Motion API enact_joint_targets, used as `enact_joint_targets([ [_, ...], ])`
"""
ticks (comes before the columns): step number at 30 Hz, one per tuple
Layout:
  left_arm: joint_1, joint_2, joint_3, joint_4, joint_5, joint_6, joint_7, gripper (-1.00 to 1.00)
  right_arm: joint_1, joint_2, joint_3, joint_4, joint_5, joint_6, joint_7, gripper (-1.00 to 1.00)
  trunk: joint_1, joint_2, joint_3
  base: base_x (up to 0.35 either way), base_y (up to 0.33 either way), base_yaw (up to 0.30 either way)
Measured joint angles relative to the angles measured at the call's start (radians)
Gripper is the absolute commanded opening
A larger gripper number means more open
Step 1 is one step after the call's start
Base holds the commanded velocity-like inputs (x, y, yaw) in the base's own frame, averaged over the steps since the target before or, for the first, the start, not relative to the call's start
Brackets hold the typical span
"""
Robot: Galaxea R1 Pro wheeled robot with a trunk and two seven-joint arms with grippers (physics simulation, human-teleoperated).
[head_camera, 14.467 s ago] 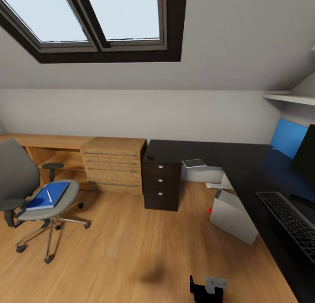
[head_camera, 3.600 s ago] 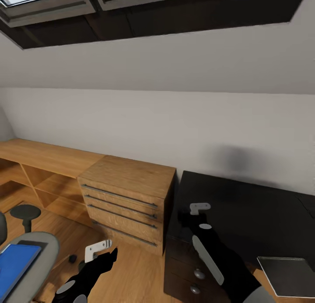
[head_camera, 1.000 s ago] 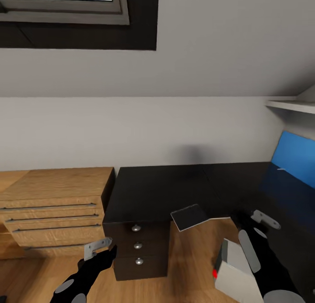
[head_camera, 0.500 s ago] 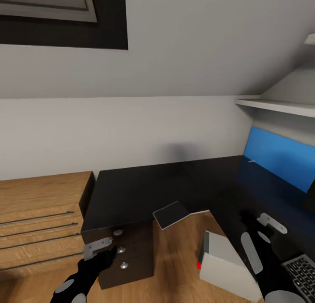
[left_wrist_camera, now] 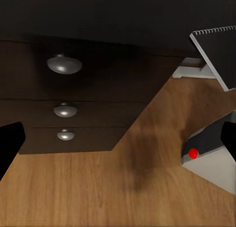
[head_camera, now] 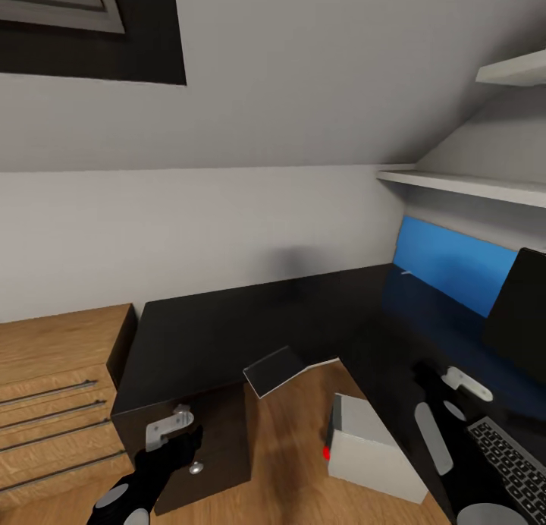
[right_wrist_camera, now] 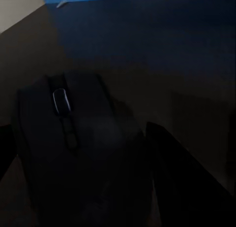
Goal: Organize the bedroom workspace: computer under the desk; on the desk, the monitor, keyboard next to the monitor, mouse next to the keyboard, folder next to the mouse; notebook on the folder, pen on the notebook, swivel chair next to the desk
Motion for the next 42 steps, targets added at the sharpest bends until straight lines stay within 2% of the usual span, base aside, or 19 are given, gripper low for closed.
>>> enact_joint_targets([
  [2, 0.000, 0.000, -0.002, 0.003, 0.001, 0.000, 0.000, 1.00, 0.000, 0.000, 0.031, 0.004, 0.005, -0.017, 0.014, -1.00, 0.000, 0.000, 0.000, 0.000, 0.000, -0.014],
  [5, 0.021, 0.003, -0.003, 0.045, -0.001, -0.006, -0.002, 1.00, 0.000, -0.002, 0.143, 0.033, 0.027, -0.058, 0.084, -1.00, 0.000, 0.000, 0.000, 0.000, 0.000, -0.005],
  [7, 0.064, 0.020, -0.003, 0.102, -0.005, -0.021, -0.005, 1.00, -0.001, -0.007, 0.195, 0.092, 0.037, -0.072, 0.149, -1.00, 0.000, 0.000, 0.000, 0.000, 0.000, -0.001],
  [8, 0.124, 0.082, -0.014, 0.180, -0.004, -0.164, -0.010, 1.00, -0.010, -0.038, 0.223, 0.176, 0.044, -0.077, 0.206, -1.00, 0.000, 0.000, 0.000, 0.000, 0.000, 0.000],
  [9, 0.148, 0.103, -0.045, 0.272, -0.001, -0.248, -0.012, 1.00, -0.031, -0.070, 0.227, 0.239, 0.047, -0.077, 0.220, -1.00, 0.000, 0.000, 0.000, 0.000, 0.000, 0.000],
  [10, 0.156, 0.112, -0.087, 0.314, -0.001, -0.325, -0.012, 1.00, -0.084, -0.105, 0.229, 0.318, 0.048, -0.077, 0.242, -1.00, 0.000, 0.000, 0.000, 0.000, 0.000, 0.000],
  [11, 0.159, 0.115, -0.114, 0.341, -0.003, -0.372, -0.010, 1.00, -0.132, -0.127, 0.230, 0.385, 0.048, -0.076, 0.265, -1.00, 0.000, 0.000, 0.000, 0.000, 0.000, 0.000],
  [12, 0.161, 0.117, -0.137, 0.359, -0.012, -0.409, -0.008, 1.00, -0.185, -0.142, 0.231, 0.463, 0.048, -0.076, 0.289, -1.00, 0.000, 0.000, 0.000, 0.000, 0.000, 0.000],
  [13, 0.161, 0.118, -0.148, 0.366, -0.021, -0.424, -0.007, 1.00, -0.213, -0.149, 0.231, 0.505, 0.048, -0.076, 0.300, -1.00, 0.000, 0.000, 0.000, 0.000, 0.000, 0.000],
  [14, 0.162, 0.119, -0.164, 0.375, -0.043, -0.444, -0.006, 1.00, -0.266, -0.158, 0.232, 0.582, 0.050, -0.076, 0.317, -1.00, 0.000, 0.000, 0.000, 0.000, 0.000, 0.000],
  [15, 0.164, 0.119, -0.184, 0.387, -0.111, -0.474, -0.003, 1.00, -0.373, -0.173, 0.235, 0.723, 0.072, -0.074, 0.338, -1.00, 0.000, 0.000, 0.000, 0.000, 0.000, 0.000],
  [17, 0.164, 0.120, -0.189, 0.394, -0.132, -0.483, -0.001, 1.00, -0.420, -0.180, 0.237, 0.760, 0.103, -0.039, 0.347, -1.00, 0.000, 0.000, 0.000, 0.000, 0.000, 0.000],
  [19, 0.164, 0.118, -0.190, 0.432, -0.140, -0.487, 0.000, 1.00, -0.432, -0.182, 0.237, 0.779, 0.116, 0.014, 0.355, -1.00, 0.000, 0.000, 0.000, 0.000, 0.000, 0.000],
  [23, 0.164, 0.115, -0.190, 0.473, -0.145, -0.488, -0.001, 1.00, -0.436, -0.181, 0.246, 0.791, 0.152, 0.037, 0.359, -1.00, 0.000, 0.000, 0.000, 0.000, 0.000, 0.000],
  [27, 0.164, 0.115, -0.187, 0.485, -0.145, -0.490, -0.002, 1.00, -0.437, -0.180, 0.251, 0.796, 0.259, 0.042, 0.361, -1.00, 0.000, 0.000, 0.000, 0.000, 0.000, 0.000],
  [29, 0.164, 0.114, -0.189, 0.487, -0.146, -0.490, -0.002, 1.00, -0.437, -0.181, 0.250, 0.796, 0.288, 0.041, 0.360, -1.00, 0.000, 0.000, 0.000, 0.000, 0.000, 0.000],
  [34, 0.163, 0.086, -0.193, 0.459, -0.152, -0.505, -0.007, 1.00, -0.447, -0.153, 0.251, 0.783, 0.284, 0.036, 0.361, -1.00, 0.000, 0.000, 0.000, 0.000, 0.000, 0.000],
  [42, 0.163, 0.041, -0.201, 0.451, -0.153, -0.479, 0.018, 1.00, -0.445, -0.108, 0.244, 0.774, 0.287, 0.035, 0.358, -1.00, 0.000, 0.000, 0.000, 0.000, 0.000, 0.000],
])
